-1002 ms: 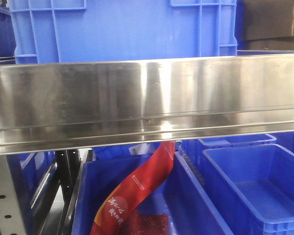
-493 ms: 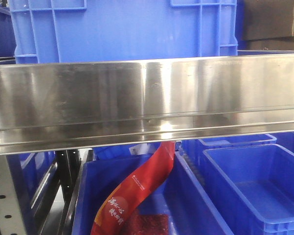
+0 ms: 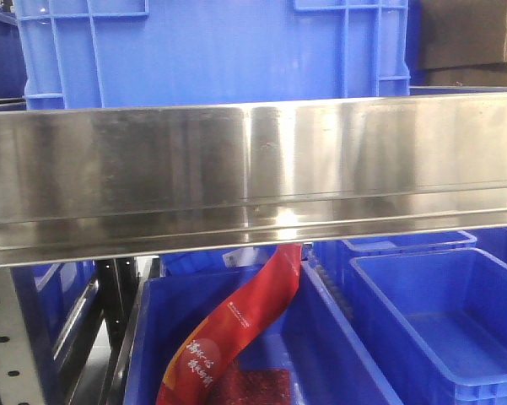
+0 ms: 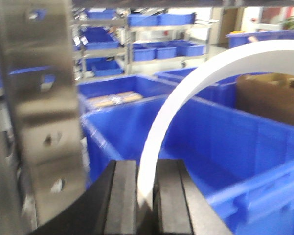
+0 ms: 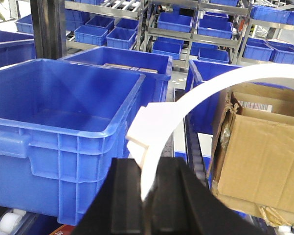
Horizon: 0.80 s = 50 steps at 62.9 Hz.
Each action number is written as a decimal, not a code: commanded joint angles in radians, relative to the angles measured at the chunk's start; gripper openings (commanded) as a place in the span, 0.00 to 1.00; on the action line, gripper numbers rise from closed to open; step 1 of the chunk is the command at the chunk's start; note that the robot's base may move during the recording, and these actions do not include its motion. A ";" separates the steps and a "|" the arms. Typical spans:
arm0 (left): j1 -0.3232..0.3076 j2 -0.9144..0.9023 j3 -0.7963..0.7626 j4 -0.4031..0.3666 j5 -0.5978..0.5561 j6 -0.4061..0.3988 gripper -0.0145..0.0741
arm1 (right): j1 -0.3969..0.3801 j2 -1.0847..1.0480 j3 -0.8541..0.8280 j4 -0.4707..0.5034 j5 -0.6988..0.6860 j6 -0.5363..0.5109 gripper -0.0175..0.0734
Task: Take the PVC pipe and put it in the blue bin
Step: 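Move the left gripper's white pipe piece over the open blue bin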
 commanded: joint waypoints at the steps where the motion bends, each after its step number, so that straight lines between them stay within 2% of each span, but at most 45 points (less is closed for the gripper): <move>1: -0.003 0.051 -0.051 -0.067 0.022 0.041 0.04 | 0.000 0.005 -0.007 -0.001 -0.033 -0.004 0.01; 7: -0.015 0.102 -0.092 -0.095 0.052 0.093 0.04 | 0.000 0.005 -0.007 -0.001 -0.033 -0.004 0.01; 18: -0.097 0.179 -0.150 -0.122 0.039 0.136 0.04 | 0.000 0.005 -0.007 -0.001 -0.035 -0.004 0.01; 23: -0.144 0.204 -0.154 -0.101 0.011 0.135 0.04 | 0.000 0.005 -0.007 -0.001 -0.033 -0.004 0.01; 37: -0.292 0.262 -0.154 0.017 -0.077 0.135 0.04 | 0.000 0.005 -0.007 -0.001 0.008 -0.004 0.01; 50: -0.392 0.321 -0.154 0.027 -0.162 0.134 0.04 | 0.000 0.005 -0.007 -0.001 0.013 -0.004 0.01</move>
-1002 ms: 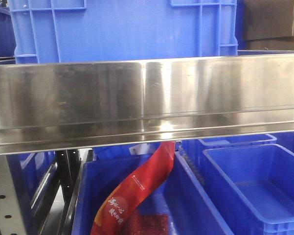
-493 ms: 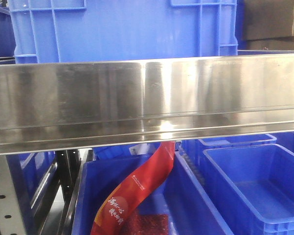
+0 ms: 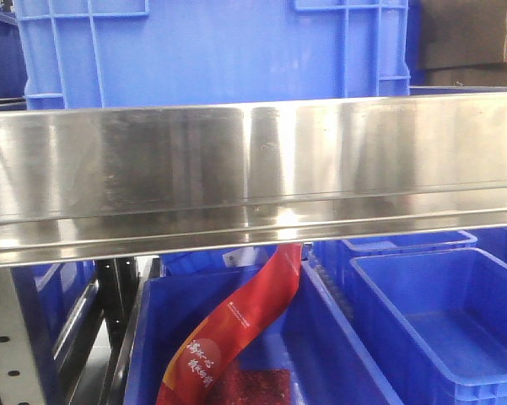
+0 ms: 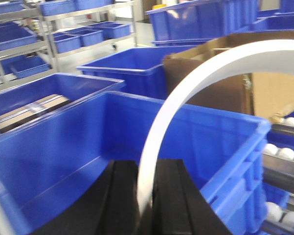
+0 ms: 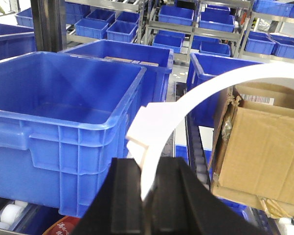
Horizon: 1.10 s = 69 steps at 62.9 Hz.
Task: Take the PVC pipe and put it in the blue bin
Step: 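Move the left gripper's white pipe piece over the open blue bin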
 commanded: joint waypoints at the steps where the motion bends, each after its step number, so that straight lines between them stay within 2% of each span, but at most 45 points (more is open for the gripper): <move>1: -0.039 0.025 -0.010 0.000 -0.063 0.001 0.04 | 0.000 0.005 -0.007 -0.001 -0.016 -0.004 0.01; 13: -0.090 0.081 -0.010 0.000 -0.140 0.001 0.04 | 0.000 0.005 -0.007 -0.001 -0.016 -0.004 0.01; 28: -0.100 0.128 -0.032 0.000 -0.212 0.001 0.04 | 0.000 0.005 -0.007 -0.001 -0.014 -0.004 0.01; 45: -0.100 0.204 -0.117 0.099 -0.220 0.001 0.04 | 0.000 0.005 -0.007 -0.001 -0.012 -0.004 0.01; 69: -0.100 0.304 -0.138 0.175 -0.368 0.001 0.04 | 0.000 0.005 -0.007 -0.001 -0.002 -0.004 0.01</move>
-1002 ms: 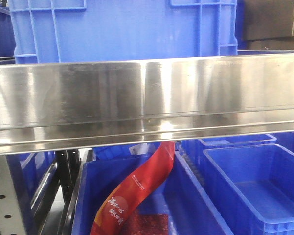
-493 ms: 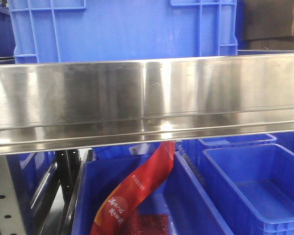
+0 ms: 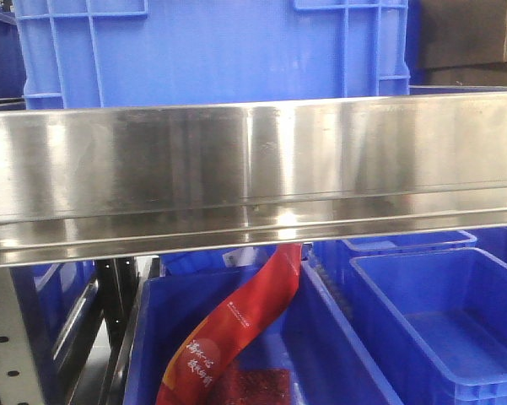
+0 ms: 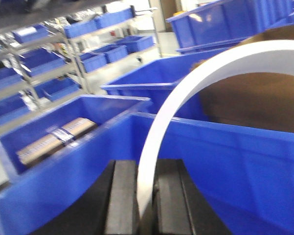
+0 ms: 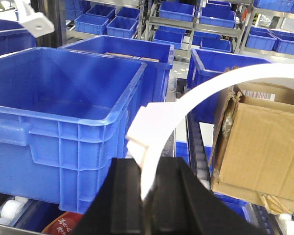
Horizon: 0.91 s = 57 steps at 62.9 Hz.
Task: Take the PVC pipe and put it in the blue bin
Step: 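Open the left gripper to drop the pipe piece into the bin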
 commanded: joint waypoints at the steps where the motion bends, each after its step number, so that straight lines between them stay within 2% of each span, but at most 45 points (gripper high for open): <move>1: -0.005 0.014 -0.017 0.017 -0.062 -0.001 0.04 | 0.000 0.005 -0.007 -0.002 -0.012 -0.004 0.01; 43: -0.005 0.097 -0.019 0.040 -0.137 -0.001 0.04 | 0.000 0.005 -0.007 -0.002 -0.012 -0.004 0.01; 57: -0.005 0.097 -0.019 0.073 -0.140 -0.001 0.06 | 0.000 0.005 -0.007 -0.002 -0.012 -0.004 0.01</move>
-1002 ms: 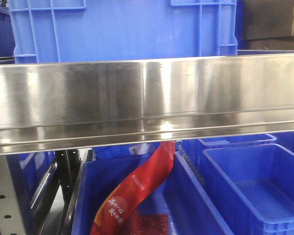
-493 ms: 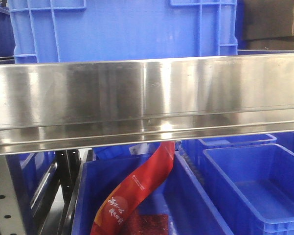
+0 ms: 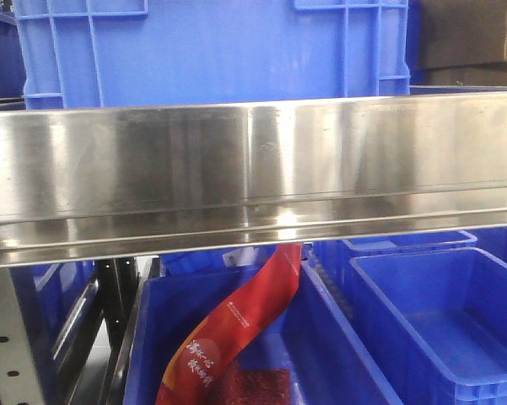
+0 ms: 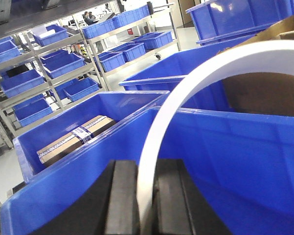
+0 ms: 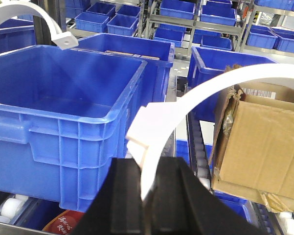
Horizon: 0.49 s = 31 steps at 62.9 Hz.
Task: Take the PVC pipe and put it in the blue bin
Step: 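Open the left gripper to drop the pipe piece into the bin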
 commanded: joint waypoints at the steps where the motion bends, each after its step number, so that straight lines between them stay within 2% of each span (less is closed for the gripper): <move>1: -0.005 -0.005 -0.011 0.012 -0.031 -0.001 0.07 | 0.000 0.005 -0.007 -0.002 -0.019 -0.004 0.01; 12: -0.005 -0.005 -0.011 0.010 -0.031 -0.001 0.28 | 0.000 0.005 -0.007 -0.002 -0.012 -0.004 0.01; 17: -0.005 -0.005 -0.011 0.010 -0.031 -0.001 0.34 | 0.000 0.005 -0.007 -0.002 -0.010 -0.004 0.01; 31: -0.008 -0.005 -0.011 0.008 -0.028 -0.001 0.30 | 0.000 0.005 -0.007 -0.002 -0.010 -0.004 0.01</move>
